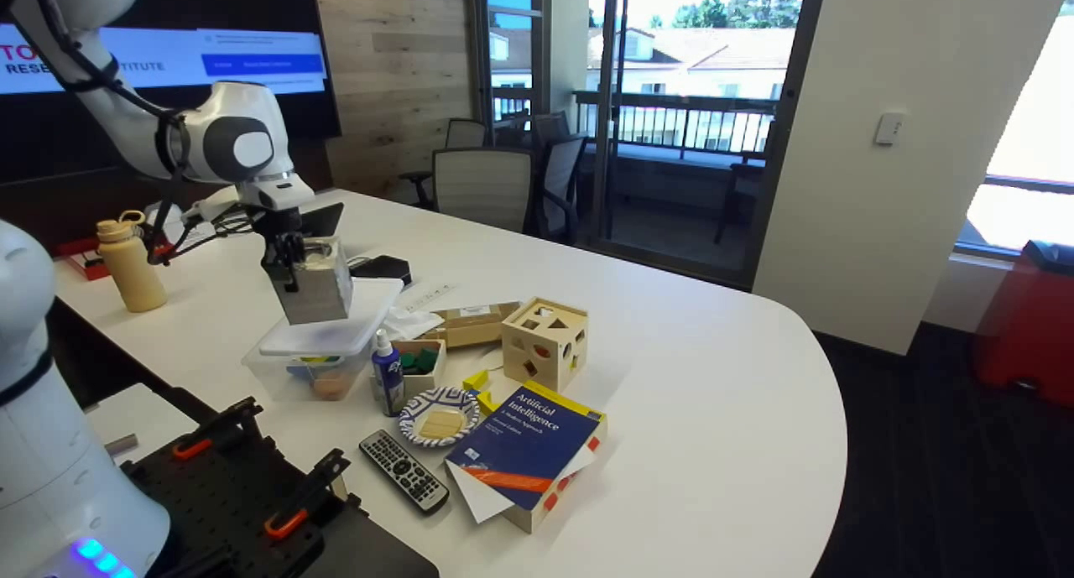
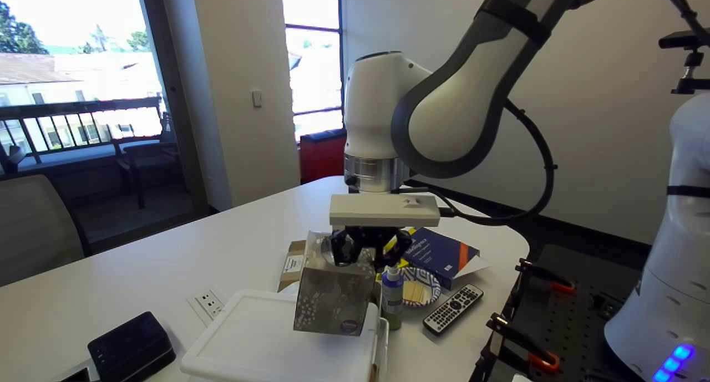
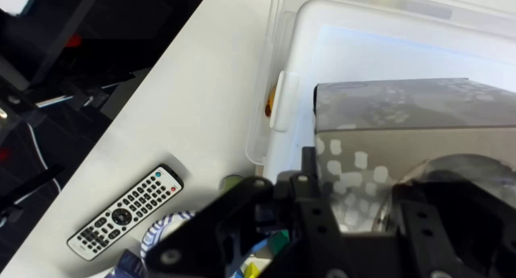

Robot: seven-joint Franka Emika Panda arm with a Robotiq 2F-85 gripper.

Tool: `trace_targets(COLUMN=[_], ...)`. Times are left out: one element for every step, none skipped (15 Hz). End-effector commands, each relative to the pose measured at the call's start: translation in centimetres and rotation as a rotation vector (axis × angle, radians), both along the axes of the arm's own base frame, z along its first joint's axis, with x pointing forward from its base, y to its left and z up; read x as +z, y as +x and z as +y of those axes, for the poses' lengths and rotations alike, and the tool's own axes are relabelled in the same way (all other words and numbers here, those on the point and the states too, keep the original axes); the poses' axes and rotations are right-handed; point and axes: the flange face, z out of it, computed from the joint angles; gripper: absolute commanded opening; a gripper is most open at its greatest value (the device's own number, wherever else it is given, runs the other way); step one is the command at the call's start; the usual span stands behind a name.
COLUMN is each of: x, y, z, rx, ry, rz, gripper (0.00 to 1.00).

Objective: Put the tissue dispenser on the white lid

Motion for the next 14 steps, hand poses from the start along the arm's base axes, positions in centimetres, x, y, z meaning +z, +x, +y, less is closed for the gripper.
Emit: trace_targets(x=[0.1,-0.1,-0.3,-0.7,-1.3,-1.8,-2.4,-3.1,-3.8,-4.4,-4.9,-5.3,-5.5,-5.5], y=[4.6,5.8,6.8,7.9,8.9,9.7,10.4,10.9,11.3,11.5,11.8,12.0,12.1,12.3], z=[2.7,3.1,3.5,3.8,3.9,4.1,4.2,4.3,4.3,4.4,4.5,4.7,4.9,5.0], rx=[0.045,0.051,0.054,0.053,0.049,0.046,0.036,0.034,0.026,0.025,0.026,0.026,0.03,0.034], ry=[-0.043,-0.046,-0.047,-0.047,-0.047,-0.048,-0.06,-0.059,-0.069,-0.074,-0.077,-0.076,-0.075,-0.065], rz=[0.081,0.102,0.121,0.14,0.163,0.183,0.2,0.224,0.247,0.266,0.279,0.285,0.287,0.285], gripper=[0.02,0.02,0.02,0.02,0.02,0.02,0.02,0.02,0.02,0.02,0.02,0.32,0.33,0.4])
